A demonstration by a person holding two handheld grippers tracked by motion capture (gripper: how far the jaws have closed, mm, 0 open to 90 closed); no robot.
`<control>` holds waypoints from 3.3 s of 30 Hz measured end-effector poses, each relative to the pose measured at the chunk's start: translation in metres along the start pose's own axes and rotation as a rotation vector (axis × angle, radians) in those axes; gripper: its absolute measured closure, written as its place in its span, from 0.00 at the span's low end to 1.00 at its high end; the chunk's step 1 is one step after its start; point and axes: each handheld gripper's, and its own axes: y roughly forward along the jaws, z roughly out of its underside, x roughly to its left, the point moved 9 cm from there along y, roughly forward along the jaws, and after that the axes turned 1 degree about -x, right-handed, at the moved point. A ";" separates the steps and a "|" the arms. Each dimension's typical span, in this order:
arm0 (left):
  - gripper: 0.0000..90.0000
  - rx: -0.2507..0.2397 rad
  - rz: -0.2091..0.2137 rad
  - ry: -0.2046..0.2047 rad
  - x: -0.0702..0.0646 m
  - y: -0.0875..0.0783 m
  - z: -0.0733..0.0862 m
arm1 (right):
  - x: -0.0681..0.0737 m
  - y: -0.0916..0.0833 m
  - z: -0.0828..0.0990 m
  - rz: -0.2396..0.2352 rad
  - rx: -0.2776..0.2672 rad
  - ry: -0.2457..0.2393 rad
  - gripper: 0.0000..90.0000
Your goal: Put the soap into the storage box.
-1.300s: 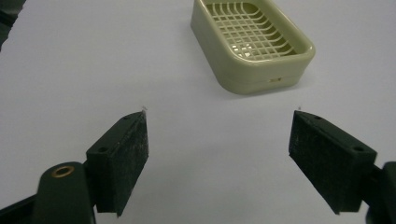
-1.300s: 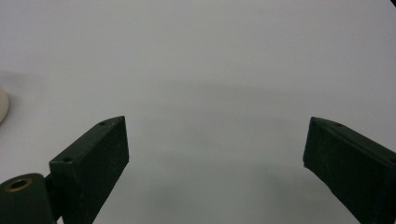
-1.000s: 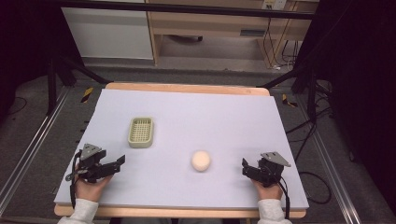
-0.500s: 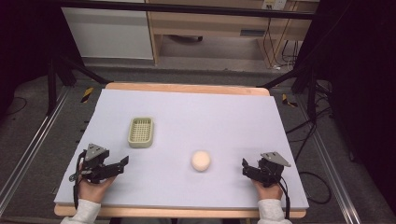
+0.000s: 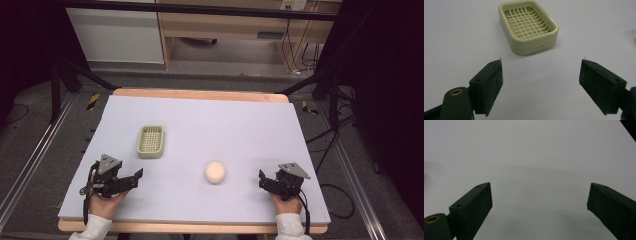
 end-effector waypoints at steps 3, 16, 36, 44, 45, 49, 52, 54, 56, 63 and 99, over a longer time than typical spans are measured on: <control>0.21 0.002 0.007 0.005 -0.004 0.000 -0.001 | 0.000 0.001 0.002 -0.010 0.011 0.007 0.07; 0.21 0.000 0.029 0.016 -0.016 0.002 -0.004 | 0.002 0.003 0.002 -0.004 0.006 -0.001 0.07; 0.21 -0.019 0.043 0.038 -0.028 -0.002 -0.019 | 0.001 0.003 0.003 0.001 0.004 0.000 0.07; 0.21 -0.024 0.056 0.052 -0.037 -0.001 -0.024 | 0.002 0.003 0.003 0.004 0.001 -0.006 0.07; 0.21 -0.024 0.063 0.057 -0.039 -0.002 -0.026 | 0.002 0.003 0.003 0.003 0.001 -0.007 0.07; 0.21 -0.033 0.073 0.062 -0.046 -0.001 -0.032 | 0.002 0.003 0.003 0.001 0.002 -0.005 0.07; 0.21 -0.031 0.080 0.071 -0.052 0.001 -0.035 | 0.002 0.003 0.003 0.002 0.001 -0.005 0.07; 0.21 -0.032 0.085 0.071 -0.056 0.003 -0.038 | 0.002 0.003 0.003 0.003 0.001 -0.006 0.07; 0.21 -0.032 0.089 0.076 -0.059 0.004 -0.039 | 0.001 0.003 0.002 0.006 -0.002 -0.009 0.07; 0.21 -0.026 0.108 0.095 -0.073 0.008 -0.044 | 0.002 0.003 0.003 0.005 0.000 -0.009 0.07; 0.20 -0.011 0.184 0.142 -0.125 0.029 -0.053 | 0.002 0.003 0.003 0.001 0.003 -0.008 0.07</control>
